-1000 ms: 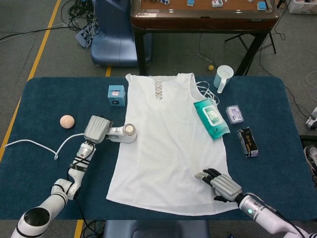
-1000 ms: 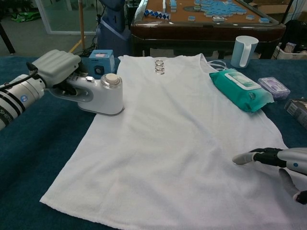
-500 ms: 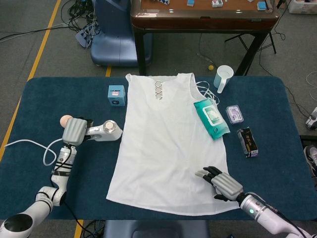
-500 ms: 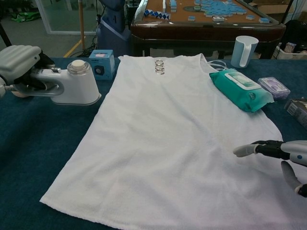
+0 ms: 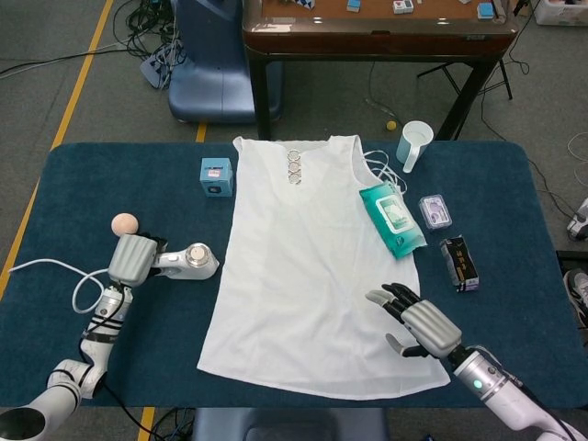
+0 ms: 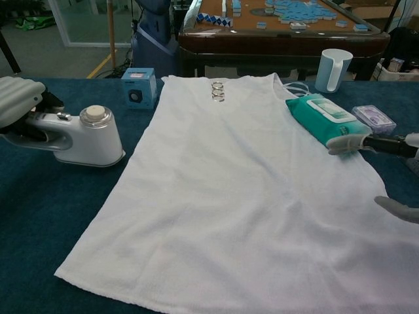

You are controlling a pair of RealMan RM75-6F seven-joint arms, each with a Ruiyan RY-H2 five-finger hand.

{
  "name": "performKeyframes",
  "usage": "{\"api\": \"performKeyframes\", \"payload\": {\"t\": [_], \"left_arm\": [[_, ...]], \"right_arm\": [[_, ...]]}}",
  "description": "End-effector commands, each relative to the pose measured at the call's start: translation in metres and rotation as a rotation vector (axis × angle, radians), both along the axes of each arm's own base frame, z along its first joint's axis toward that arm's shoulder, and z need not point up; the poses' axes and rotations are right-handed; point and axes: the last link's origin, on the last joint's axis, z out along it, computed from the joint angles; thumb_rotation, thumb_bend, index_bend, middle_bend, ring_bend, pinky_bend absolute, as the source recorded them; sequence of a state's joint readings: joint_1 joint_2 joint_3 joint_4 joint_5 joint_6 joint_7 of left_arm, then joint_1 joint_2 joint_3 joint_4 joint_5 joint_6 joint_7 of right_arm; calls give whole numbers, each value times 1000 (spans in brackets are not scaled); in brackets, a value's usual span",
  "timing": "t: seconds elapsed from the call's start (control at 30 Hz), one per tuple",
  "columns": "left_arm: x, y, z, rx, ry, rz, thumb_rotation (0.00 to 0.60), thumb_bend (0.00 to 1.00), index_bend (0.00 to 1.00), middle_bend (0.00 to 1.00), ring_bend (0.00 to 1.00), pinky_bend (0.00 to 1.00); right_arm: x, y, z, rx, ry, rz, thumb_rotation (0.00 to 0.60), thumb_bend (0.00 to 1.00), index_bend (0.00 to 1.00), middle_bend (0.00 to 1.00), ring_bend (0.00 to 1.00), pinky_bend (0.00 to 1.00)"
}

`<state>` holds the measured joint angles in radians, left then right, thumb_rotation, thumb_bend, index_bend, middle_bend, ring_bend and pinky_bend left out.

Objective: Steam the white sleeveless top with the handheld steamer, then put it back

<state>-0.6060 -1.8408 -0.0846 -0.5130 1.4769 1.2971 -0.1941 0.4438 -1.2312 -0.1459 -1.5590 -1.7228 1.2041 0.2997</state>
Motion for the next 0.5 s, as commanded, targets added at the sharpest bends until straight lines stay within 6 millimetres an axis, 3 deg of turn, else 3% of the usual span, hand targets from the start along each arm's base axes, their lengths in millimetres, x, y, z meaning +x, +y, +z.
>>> {"api": "performKeyframes", "payload": {"t": [0.03,0.27,0.5], "left_arm": [[-4,-2,-1,-9,15,8,600,206,742,720,624,746],[-12,-4,2,-13,46,20,600,66,611,604,562,706],[-18,-3,9,-9,54,57,600,0,234,309,331,521]], "right_arm": [[0,-3,10,-45,-12,-5,600,404,0,121,16,0],[0,-10,24,-109,-21,-13,600,378,0,121,16,0],[2,-18,35,-160,-29,-9,600,372,0,122,16,0]]}}
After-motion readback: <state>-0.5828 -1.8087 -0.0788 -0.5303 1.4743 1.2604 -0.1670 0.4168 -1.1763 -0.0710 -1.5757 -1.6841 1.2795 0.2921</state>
